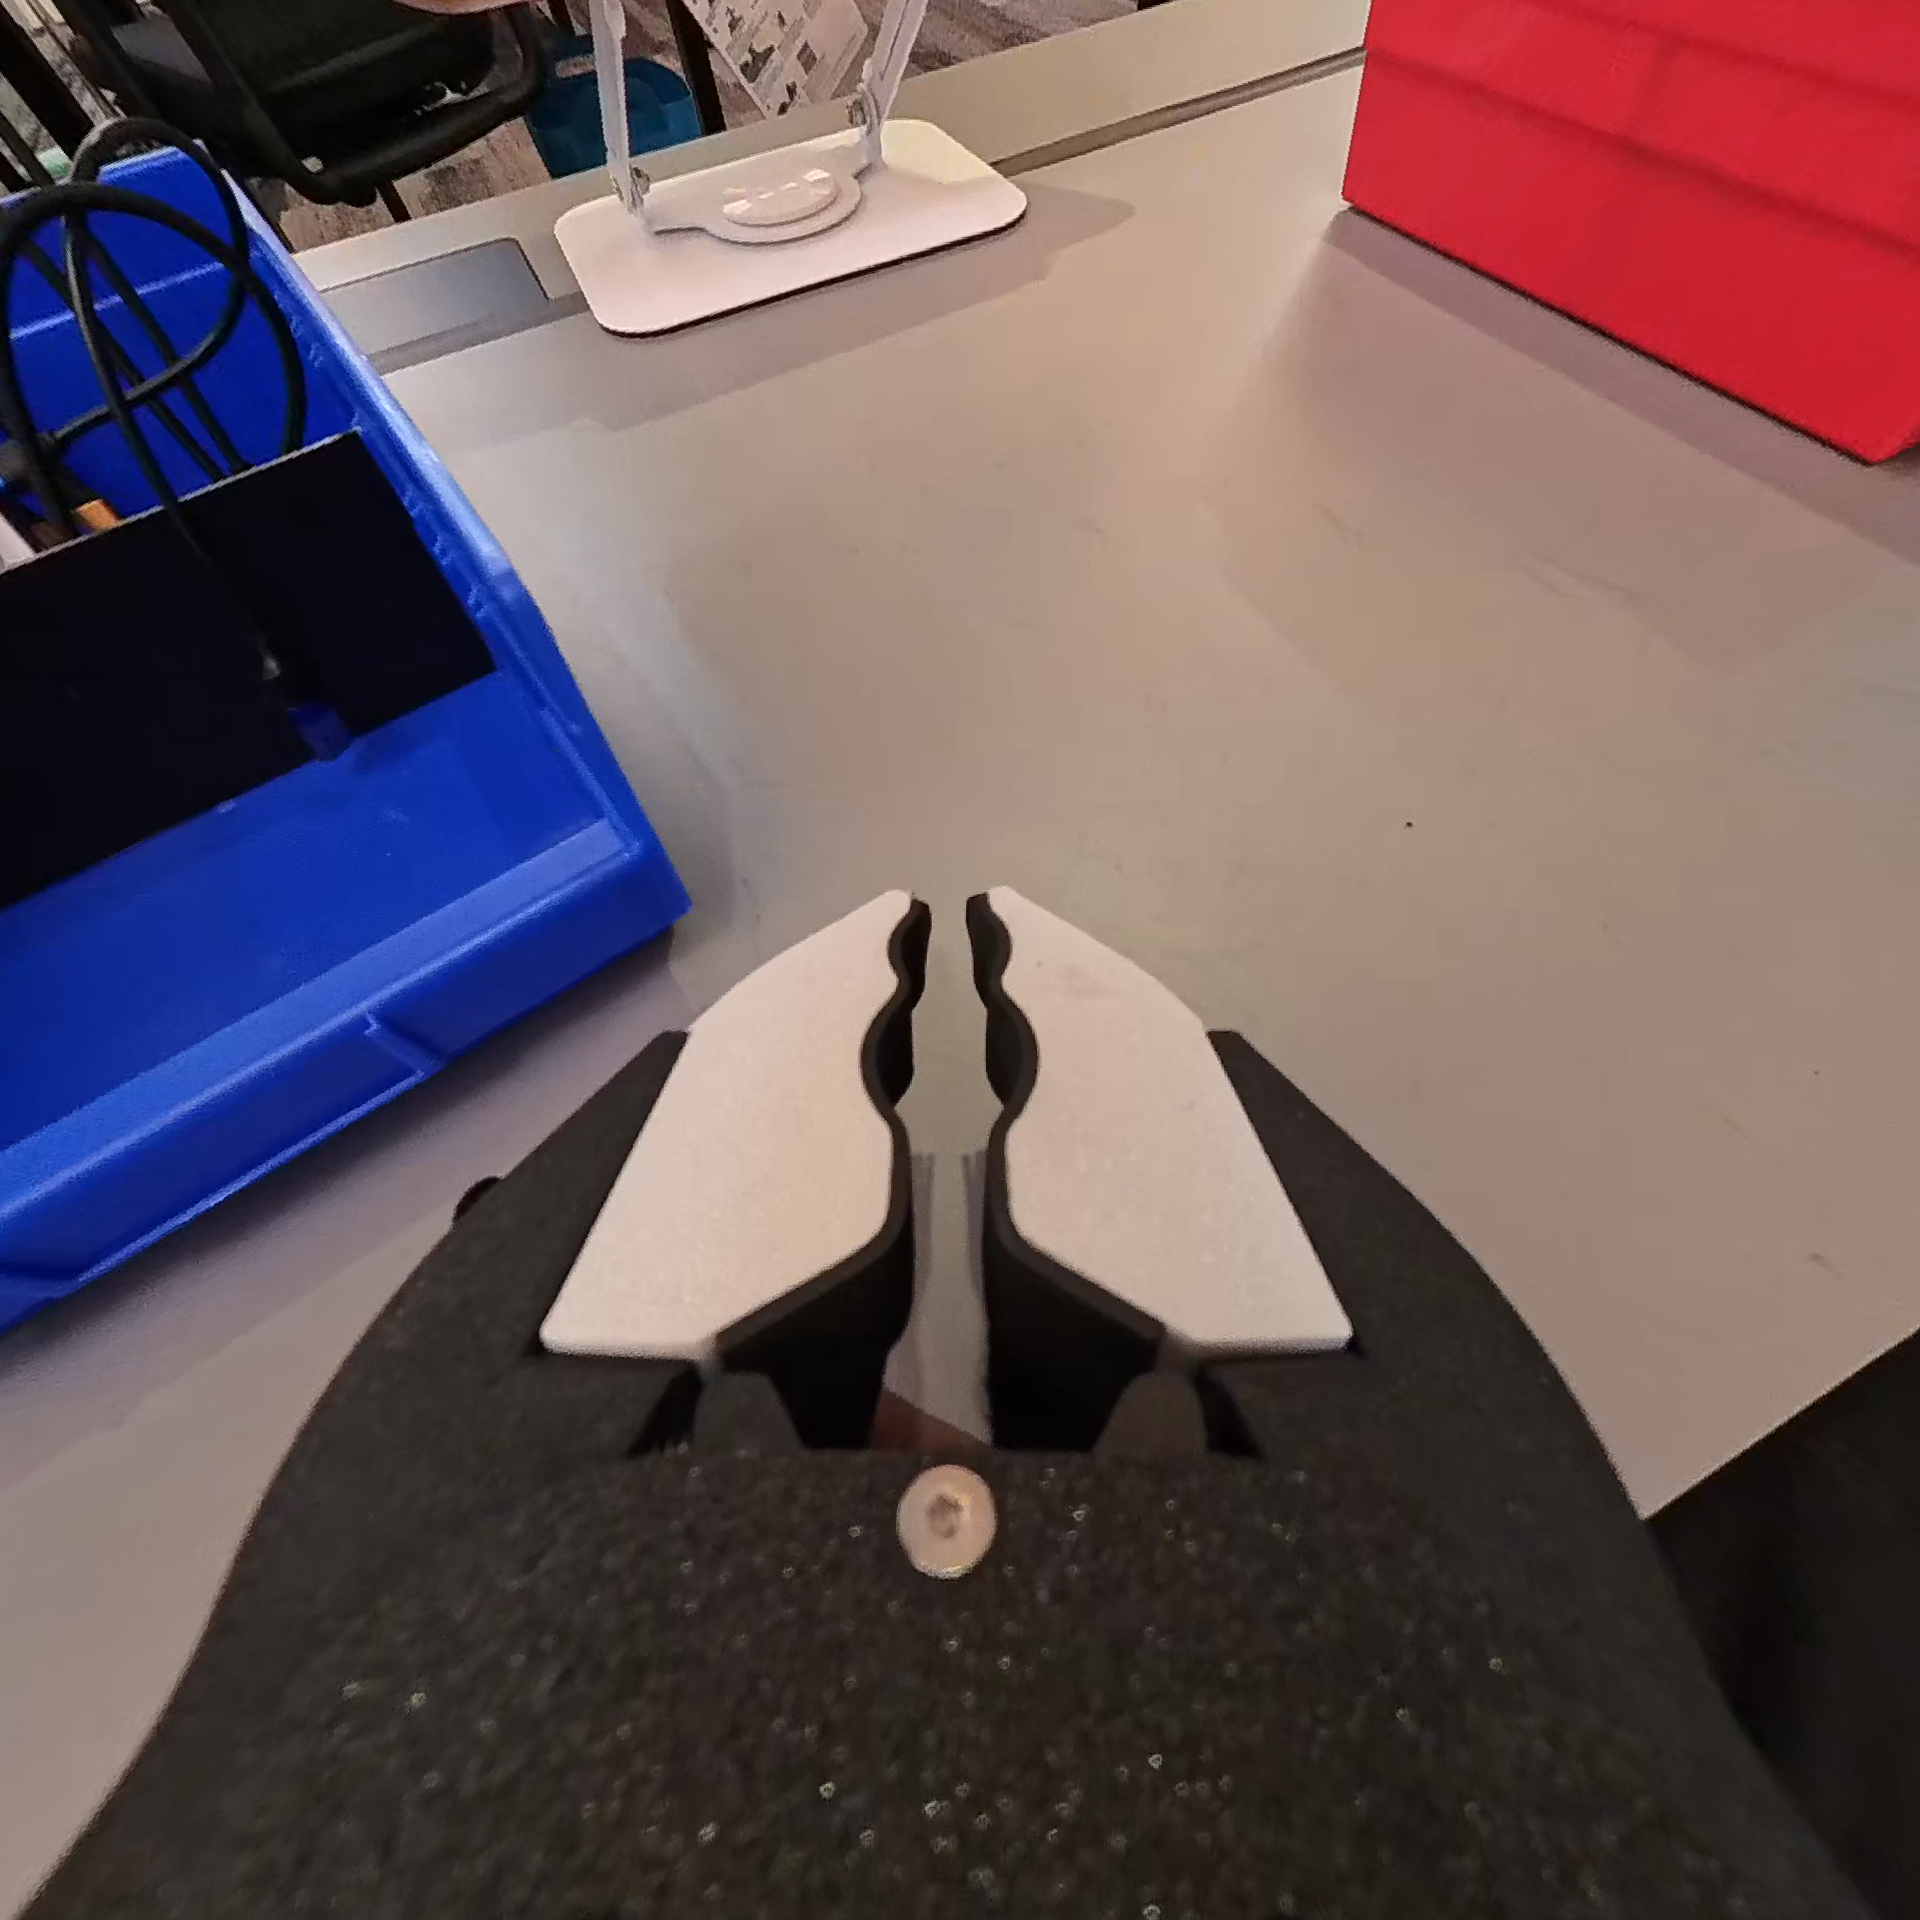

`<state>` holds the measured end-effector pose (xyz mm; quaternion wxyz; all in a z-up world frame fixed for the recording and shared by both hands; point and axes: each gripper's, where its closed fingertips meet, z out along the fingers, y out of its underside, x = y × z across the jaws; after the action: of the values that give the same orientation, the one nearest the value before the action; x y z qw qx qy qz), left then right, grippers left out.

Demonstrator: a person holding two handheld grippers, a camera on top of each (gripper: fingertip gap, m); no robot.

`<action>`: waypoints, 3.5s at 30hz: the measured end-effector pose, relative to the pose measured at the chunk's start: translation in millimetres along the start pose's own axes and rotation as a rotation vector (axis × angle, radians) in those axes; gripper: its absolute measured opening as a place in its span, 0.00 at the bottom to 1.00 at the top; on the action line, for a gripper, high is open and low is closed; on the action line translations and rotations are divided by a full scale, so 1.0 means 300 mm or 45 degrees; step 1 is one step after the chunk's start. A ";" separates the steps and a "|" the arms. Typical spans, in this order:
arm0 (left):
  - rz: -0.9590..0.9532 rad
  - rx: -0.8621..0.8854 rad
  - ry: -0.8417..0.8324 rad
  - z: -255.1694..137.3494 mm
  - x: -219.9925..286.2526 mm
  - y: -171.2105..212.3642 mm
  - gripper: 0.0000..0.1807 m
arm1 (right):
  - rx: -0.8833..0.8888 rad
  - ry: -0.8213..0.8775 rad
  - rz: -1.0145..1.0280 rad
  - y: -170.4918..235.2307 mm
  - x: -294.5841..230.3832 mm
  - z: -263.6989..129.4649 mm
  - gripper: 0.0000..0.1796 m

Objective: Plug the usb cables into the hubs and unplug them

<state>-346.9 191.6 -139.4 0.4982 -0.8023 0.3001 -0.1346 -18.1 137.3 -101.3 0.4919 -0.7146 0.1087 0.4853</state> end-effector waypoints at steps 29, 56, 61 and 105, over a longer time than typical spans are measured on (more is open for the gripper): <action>-0.321 0.107 -0.045 -0.011 -0.147 -0.029 0.10 | 0.179 0.957 -1.020 -0.165 0.178 -0.153 0.16; -0.662 -0.612 0.010 0.533 -0.999 -0.203 0.16 | -0.217 0.032 -0.998 0.233 -0.124 0.098 0.16; -0.408 -0.415 -0.131 0.473 -1.020 -0.296 0.13 | -0.211 0.015 -0.978 0.231 -0.134 0.105 0.16; -0.131 0.270 1.104 -0.081 0.503 -0.459 0.13 | -0.176 -0.573 -0.624 0.290 -0.507 0.260 0.03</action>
<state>-193.2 125.7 -19.2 0.3984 -0.6303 0.4253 -0.5130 -195.9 108.5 -35.0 0.5560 -0.6262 -0.2105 0.5044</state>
